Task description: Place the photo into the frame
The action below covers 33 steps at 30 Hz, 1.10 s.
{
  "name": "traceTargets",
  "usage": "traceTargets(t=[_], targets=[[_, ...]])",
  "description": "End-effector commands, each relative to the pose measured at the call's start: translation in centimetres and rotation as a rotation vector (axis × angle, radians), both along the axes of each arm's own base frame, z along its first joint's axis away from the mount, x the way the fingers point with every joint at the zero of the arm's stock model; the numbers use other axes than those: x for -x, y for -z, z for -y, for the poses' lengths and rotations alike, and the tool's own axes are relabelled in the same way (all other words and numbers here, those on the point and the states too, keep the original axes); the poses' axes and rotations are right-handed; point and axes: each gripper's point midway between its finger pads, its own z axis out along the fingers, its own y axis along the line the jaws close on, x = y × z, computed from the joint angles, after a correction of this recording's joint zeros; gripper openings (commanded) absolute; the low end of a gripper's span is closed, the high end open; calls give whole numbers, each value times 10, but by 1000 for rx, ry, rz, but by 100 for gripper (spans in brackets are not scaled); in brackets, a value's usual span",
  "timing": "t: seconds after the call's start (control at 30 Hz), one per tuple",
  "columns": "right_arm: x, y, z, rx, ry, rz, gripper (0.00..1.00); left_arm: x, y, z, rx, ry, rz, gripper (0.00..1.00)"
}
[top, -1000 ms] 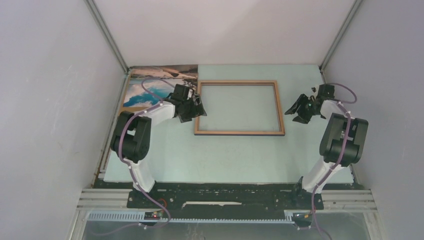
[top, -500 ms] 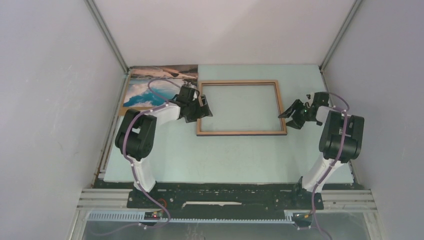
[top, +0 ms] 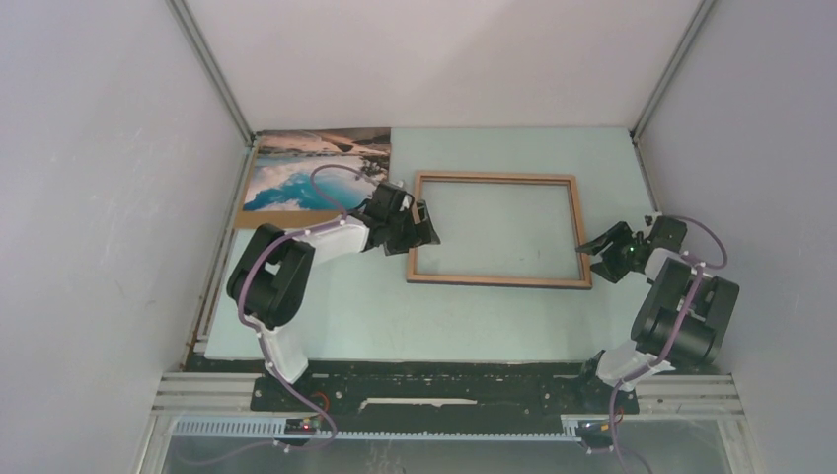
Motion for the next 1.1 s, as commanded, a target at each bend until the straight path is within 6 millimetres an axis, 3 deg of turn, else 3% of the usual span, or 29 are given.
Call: traceTargets(t=[0.0, 0.13, 0.3, 0.43, 0.53, 0.7, 0.83, 0.93, 1.07], targets=[[-2, -21, 5, -55, 29, 57, 68, 28, -44, 38, 169, 84, 26, 91], [-1, -27, 19, 3, 68, 59, 69, 34, -52, 27, 142, 75, 52, 95], [1, -45, 34, 116, 106, 78, 71, 33, -70, -2, 62, 65, 115, 100], [3, -52, 37, 146, 113, 86, 71, 28, -84, -28, 44, 25, 130, 100], [-4, -70, 24, 153, 70, 146, 71, 23, -112, -52, 69, -26, 195, 100], [-21, -99, -39, 41, -86, 259, 71, 16, -145, -99, 121, -143, 268, 100], [-39, -123, -110, -94, -192, 335, 71, 5, -159, -137, 195, -292, 305, 100], [-55, -133, -168, -195, -265, 374, 69, -7, -157, -174, 261, -479, 289, 100], [-76, -141, -244, -279, -358, 385, 68, -29, -144, -206, 365, -701, 237, 100]])
